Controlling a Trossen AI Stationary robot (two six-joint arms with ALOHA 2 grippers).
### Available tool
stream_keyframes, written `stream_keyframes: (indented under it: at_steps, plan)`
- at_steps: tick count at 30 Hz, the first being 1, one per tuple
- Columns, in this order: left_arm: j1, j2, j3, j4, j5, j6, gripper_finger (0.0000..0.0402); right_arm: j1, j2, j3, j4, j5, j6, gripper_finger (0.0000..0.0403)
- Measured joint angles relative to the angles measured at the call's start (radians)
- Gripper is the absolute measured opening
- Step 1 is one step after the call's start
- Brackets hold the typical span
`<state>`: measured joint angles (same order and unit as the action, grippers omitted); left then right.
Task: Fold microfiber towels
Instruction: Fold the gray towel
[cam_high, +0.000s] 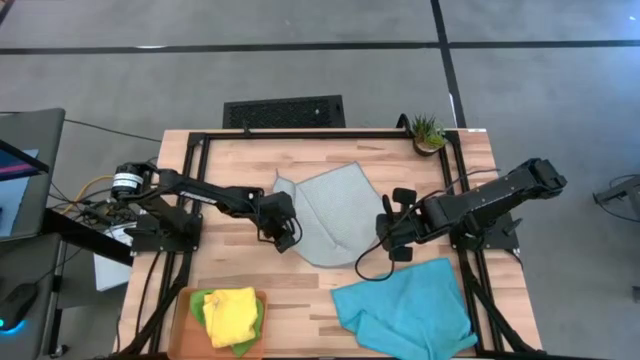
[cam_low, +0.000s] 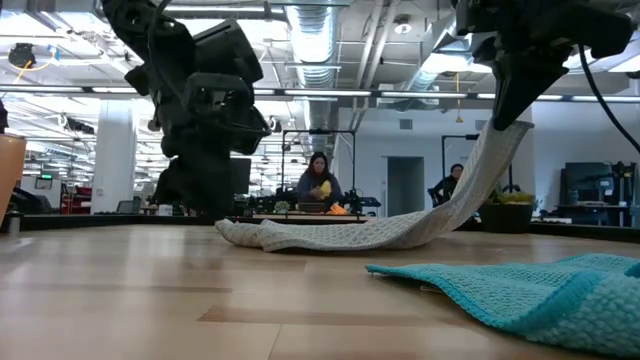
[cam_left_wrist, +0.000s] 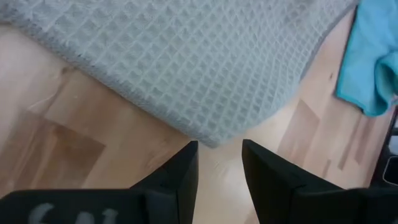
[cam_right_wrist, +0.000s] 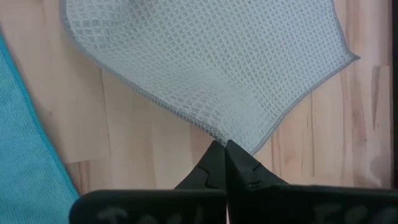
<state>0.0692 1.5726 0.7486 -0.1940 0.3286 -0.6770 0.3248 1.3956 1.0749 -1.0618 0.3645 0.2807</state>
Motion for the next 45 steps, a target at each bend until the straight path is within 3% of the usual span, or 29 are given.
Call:
stream_keyframes:
  at_steps: [7, 14, 28, 36, 39, 43, 45]
  plan:
    - [0.003, 0.003, -0.001, -0.005, -0.023, 0.000, 0.0114, 0.000, 0.000, 0.000, 0.000, 0.000, 0.000, 0.0006]
    - [0.003, 0.086, -0.001, 0.018, -0.016, -0.006, 0.0114, 0.000, 0.001, 0.001, 0.000, 0.000, 0.008, 0.0006]
    - [0.003, 0.117, -0.001, 0.154, 0.117, 0.052, 0.0114, 0.000, 0.001, 0.001, 0.000, 0.000, 0.008, 0.0006]
    - [0.001, 0.117, 0.000, 0.199, 0.074, 0.082, 0.0112, 0.000, 0.001, 0.001, 0.000, 0.000, 0.008, 0.0006]
    - [0.001, 0.117, -0.001, 0.196, 0.068, 0.097, 0.0088, 0.000, 0.001, 0.001, 0.000, 0.000, 0.008, 0.0006]
    - [0.001, 0.116, -0.001, 0.195, 0.083, 0.111, 0.0019, 0.000, 0.001, 0.001, 0.000, 0.000, 0.008, 0.0006]
    - [0.001, 0.115, -0.001, 0.194, 0.105, 0.120, 0.0009, 0.000, 0.001, 0.001, 0.000, 0.000, 0.008, 0.0006]
